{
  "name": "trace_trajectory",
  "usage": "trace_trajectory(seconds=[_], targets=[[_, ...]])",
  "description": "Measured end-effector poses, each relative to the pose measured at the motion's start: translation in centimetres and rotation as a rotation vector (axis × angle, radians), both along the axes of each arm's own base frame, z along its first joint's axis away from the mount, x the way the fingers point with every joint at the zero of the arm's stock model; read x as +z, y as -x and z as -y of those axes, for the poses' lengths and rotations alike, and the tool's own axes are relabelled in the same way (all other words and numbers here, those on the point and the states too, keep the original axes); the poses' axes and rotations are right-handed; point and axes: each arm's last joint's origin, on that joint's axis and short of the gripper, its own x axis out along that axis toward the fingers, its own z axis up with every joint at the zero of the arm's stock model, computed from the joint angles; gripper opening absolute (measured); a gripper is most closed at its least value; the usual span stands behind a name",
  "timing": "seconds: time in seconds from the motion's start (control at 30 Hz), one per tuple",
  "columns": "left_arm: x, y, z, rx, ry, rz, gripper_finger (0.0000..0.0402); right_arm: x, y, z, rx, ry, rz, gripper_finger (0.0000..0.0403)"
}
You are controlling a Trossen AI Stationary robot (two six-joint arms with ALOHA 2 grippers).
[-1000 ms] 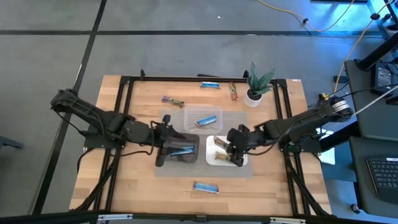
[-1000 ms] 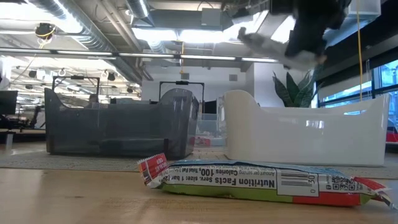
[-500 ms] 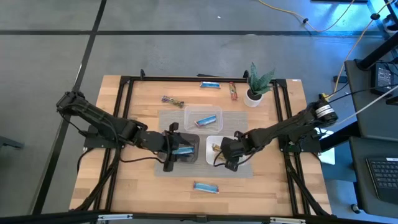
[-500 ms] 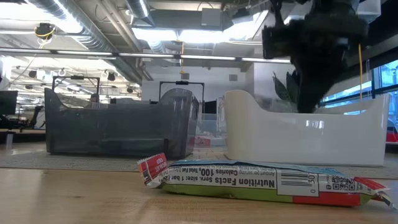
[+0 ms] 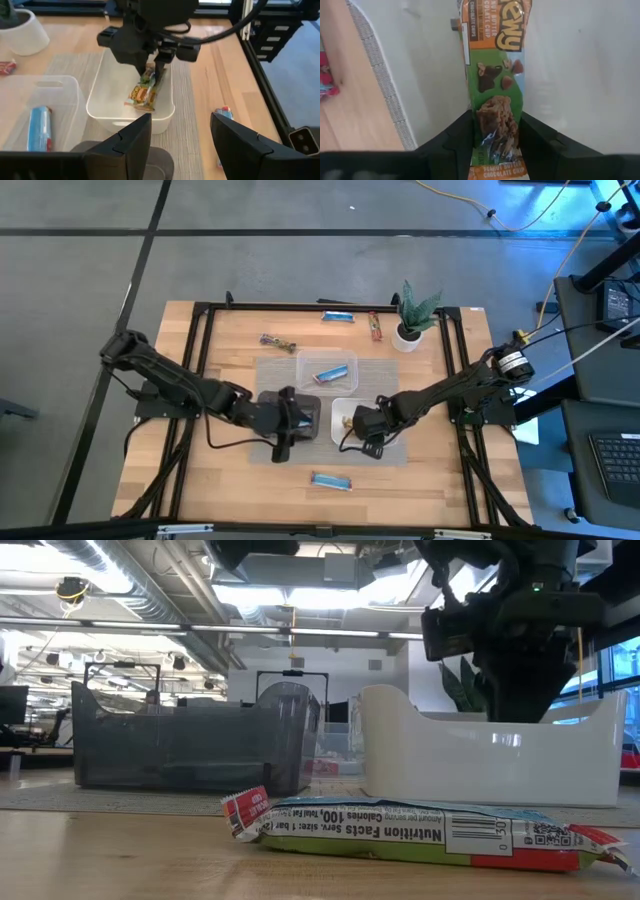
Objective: Pick and place Granola Bars by type
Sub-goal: Put the bottom yellow granola bar into the white bin
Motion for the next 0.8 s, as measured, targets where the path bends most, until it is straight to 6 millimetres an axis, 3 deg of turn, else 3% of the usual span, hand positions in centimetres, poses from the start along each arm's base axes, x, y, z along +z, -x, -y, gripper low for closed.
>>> trace_trajectory(seconds=[0.67, 0.8], targets=[[-0.19, -0.38, 0.18, 0.036, 0.075, 0.01, 0.0198, 0.02, 0.02, -0.16, 0.008, -0.058, -0.015, 0.0145], [0.0, -0.49, 0.22, 0.036, 0.085, 0.032, 0.0198, 0.04, -0.02, -0.17, -0.006, -0.062, -0.011, 0.0164]])
